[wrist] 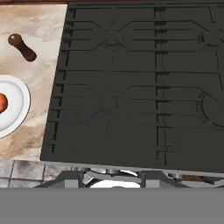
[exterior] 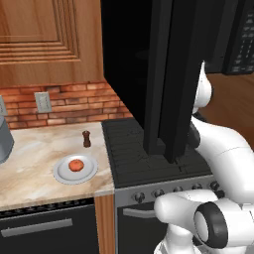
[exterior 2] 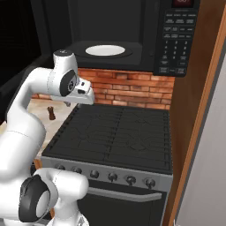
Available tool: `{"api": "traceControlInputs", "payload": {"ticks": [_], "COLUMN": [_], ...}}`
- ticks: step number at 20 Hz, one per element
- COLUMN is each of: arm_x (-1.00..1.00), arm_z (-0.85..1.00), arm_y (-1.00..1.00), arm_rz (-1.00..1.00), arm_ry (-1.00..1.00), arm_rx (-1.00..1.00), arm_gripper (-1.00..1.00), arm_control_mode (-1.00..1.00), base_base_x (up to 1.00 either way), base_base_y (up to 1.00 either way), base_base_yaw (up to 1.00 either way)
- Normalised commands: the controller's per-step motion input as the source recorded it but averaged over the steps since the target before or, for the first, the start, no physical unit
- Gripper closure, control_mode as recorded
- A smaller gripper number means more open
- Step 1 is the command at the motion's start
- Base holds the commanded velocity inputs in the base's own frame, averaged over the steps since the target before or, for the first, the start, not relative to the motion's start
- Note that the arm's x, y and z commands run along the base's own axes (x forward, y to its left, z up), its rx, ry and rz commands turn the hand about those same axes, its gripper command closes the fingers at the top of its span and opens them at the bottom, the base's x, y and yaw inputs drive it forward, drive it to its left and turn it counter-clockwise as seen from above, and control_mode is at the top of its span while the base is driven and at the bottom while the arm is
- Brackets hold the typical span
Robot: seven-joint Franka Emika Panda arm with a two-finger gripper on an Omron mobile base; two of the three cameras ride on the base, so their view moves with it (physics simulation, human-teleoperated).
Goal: Pick the squash from the counter and place it in the microwave.
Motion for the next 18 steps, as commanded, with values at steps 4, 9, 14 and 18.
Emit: {"api": "traceControlInputs", "payload": {"ticks": [4,9,14,18], "arm_x": [-0.36,-1.00,-1.00,-1.00], "arm_z": [0.00,-0.08,-0.07,-0.03], "arm_y": [-0.03,-0.17,-0.07,0.06], "arm_rz": [0.00,0.01,0.07,0.18], "arm_ry": [-0.03,-0.25,-0.42,-0.39], "arm_rx": [0.00,0.01,0.01,0.00], "arm_gripper": [-1.00,-1.00,-1.00,-1.00], "arm_control_mode": [-1.00,-1.00,-1.00,-1.00], "base_base_x": [0.00,0.00,0.00,0.00], "base_base_y": [0.00,0.00,0.00,0.00], "base_base_yaw": [0.00,0.00,0.00,0.00]}}
